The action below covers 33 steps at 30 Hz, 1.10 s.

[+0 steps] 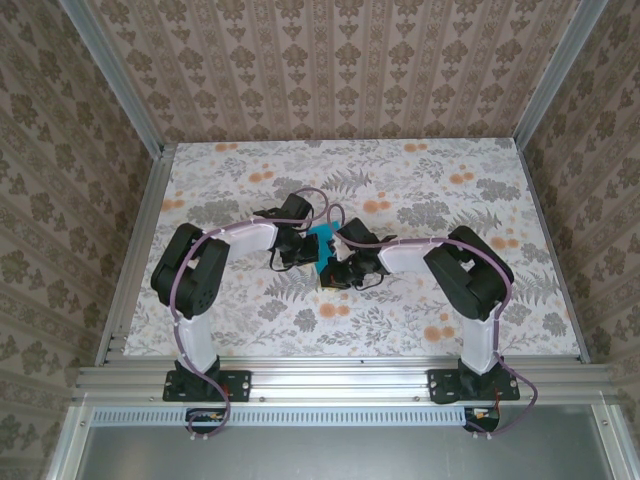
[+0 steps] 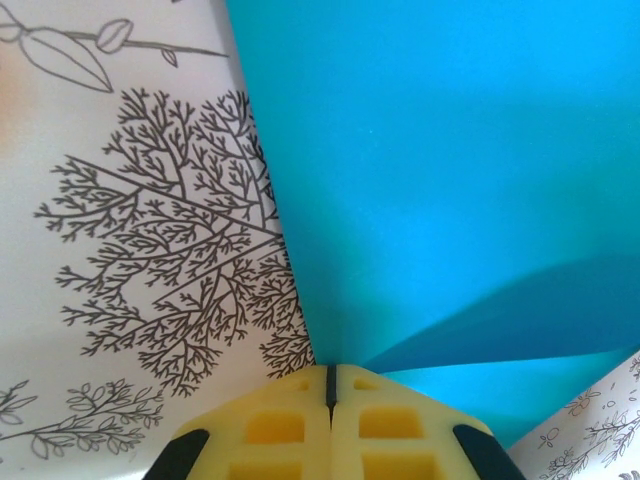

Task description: Fold a paper plane with a square sheet of paper (pick it up from the middle)

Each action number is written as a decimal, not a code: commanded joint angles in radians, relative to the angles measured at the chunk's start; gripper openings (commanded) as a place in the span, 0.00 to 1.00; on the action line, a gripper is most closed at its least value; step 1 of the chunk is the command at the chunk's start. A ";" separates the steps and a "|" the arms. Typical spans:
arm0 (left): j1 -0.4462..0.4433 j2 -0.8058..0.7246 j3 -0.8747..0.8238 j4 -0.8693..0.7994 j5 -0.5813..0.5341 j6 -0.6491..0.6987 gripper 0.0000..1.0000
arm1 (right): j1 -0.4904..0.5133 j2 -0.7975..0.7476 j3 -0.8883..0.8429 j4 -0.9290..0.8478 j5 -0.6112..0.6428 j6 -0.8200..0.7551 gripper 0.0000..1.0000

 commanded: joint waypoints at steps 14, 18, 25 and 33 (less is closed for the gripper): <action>0.000 0.029 -0.006 -0.004 -0.039 0.020 0.06 | -0.104 -0.126 -0.067 0.093 0.009 0.049 0.12; 0.000 0.028 -0.004 -0.006 -0.039 0.020 0.06 | -0.104 -0.090 -0.035 0.089 0.004 0.047 0.12; -0.001 0.028 0.004 -0.005 -0.032 0.024 0.06 | -0.104 -0.041 -0.002 0.072 -0.005 0.044 0.12; -0.001 0.026 0.017 -0.002 -0.015 0.038 0.07 | -0.103 -0.008 0.021 0.074 -0.005 0.056 0.12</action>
